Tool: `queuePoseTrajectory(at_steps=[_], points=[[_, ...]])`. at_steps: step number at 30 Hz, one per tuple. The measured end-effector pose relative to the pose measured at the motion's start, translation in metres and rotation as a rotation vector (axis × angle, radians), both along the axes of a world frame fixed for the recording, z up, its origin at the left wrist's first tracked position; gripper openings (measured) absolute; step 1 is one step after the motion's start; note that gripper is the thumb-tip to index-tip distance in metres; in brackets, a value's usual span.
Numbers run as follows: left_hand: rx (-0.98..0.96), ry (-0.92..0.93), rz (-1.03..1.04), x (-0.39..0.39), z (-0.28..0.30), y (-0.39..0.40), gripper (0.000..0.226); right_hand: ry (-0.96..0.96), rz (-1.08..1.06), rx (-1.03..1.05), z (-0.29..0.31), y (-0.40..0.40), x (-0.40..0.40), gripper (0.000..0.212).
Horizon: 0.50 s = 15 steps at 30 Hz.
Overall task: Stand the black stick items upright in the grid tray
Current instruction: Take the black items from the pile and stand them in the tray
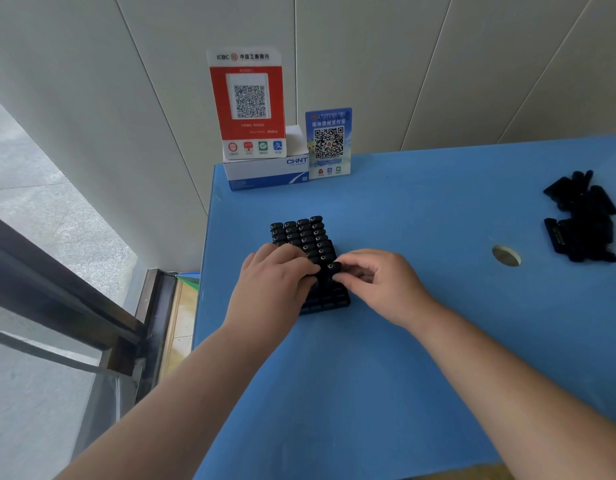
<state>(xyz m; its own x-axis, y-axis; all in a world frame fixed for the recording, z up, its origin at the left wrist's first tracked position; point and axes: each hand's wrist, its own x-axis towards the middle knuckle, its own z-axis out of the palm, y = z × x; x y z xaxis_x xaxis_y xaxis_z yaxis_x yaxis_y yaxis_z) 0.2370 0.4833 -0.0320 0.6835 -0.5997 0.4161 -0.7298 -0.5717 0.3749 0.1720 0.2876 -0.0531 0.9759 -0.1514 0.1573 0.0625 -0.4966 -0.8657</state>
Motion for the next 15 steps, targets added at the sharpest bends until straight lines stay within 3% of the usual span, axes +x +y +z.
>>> queuePoseTrajectory(at_steps=[9, 15], points=[[0.003, -0.024, 0.006, 0.0011, -0.0029, 0.0013, 0.017, 0.081, 0.009, -0.15, -0.0011, -0.0001, 0.0072, 0.016], [-0.007, -0.058, 0.041, 0.0002, -0.0075, 0.0032, 0.023, 0.084, -0.061, -0.076, -0.0039, 0.0047, 0.0022, 0.032]])
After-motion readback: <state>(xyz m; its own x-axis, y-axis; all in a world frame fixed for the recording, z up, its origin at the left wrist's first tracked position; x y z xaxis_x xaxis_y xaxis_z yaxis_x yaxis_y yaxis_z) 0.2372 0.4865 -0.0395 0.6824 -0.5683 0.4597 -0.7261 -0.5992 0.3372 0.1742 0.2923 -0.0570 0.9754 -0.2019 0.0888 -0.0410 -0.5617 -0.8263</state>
